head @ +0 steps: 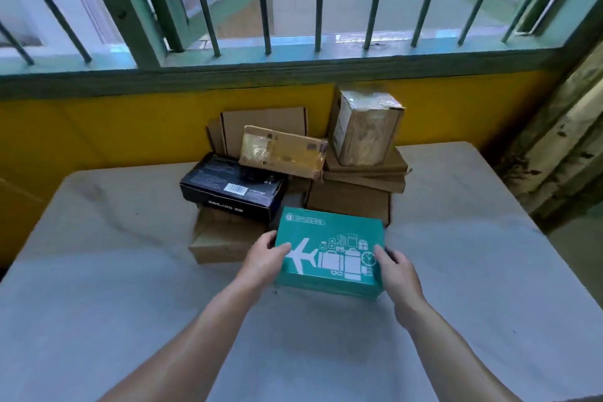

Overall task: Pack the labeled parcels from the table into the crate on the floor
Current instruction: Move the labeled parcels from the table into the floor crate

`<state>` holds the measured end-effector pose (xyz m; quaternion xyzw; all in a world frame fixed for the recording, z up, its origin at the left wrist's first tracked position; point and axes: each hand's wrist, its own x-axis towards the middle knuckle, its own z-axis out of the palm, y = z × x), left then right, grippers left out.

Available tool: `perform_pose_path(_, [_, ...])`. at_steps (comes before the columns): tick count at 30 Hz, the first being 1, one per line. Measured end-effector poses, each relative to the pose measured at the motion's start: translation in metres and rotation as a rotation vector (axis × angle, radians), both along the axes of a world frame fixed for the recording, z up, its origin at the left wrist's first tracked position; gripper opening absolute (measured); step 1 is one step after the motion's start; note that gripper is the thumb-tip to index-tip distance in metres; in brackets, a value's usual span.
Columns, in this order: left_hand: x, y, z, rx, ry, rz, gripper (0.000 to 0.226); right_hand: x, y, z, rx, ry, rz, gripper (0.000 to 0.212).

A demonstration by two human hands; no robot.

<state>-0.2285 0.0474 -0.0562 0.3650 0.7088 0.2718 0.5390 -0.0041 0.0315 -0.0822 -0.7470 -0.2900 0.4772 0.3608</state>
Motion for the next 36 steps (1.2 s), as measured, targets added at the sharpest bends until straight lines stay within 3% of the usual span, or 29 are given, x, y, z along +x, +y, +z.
perform_pose_path(2, [0.003, -0.004, 0.003, -0.019, -0.075, 0.069, 0.051, 0.004, 0.000, 0.000, 0.027, 0.029, -0.059, 0.023])
perform_pose_path(5, [0.003, -0.013, 0.003, 0.040, -0.182, 0.163, 0.026, 0.014, -0.001, 0.005, 0.091, 0.079, -0.159, 0.030])
perform_pose_path(9, [0.005, -0.025, -0.001, 0.165, -0.270, 0.291, 0.028, 0.023, -0.002, 0.012, 0.170, 0.213, -0.222, 0.040])
perform_pose_path(15, [0.003, -0.032, 0.008, 0.320, -0.465, 0.323, 0.023, 0.021, 0.002, 0.033, 0.300, 0.367, -0.176, 0.015])
perform_pose_path(20, [-0.002, -0.032, 0.036, 0.462, -0.619, 0.252, 0.031, 0.022, 0.003, 0.056, 0.452, 0.425, -0.124, 0.012])
perform_pose_path(27, [-0.016, -0.039, 0.055, 0.604, -0.570, 0.225, 0.040, 0.012, 0.007, 0.091, 0.674, 0.427, -0.029, 0.018])
perform_pose_path(32, [-0.019, -0.044, 0.063, 0.659, -0.584, 0.239, 0.037, -0.001, 0.004, 0.101, 0.709, 0.452, -0.008, 0.023])
perform_pose_path(36, [-0.025, -0.052, 0.064, 0.687, -0.552, 0.264, 0.040, -0.007, 0.001, 0.099, 0.694, 0.481, 0.000, 0.012])
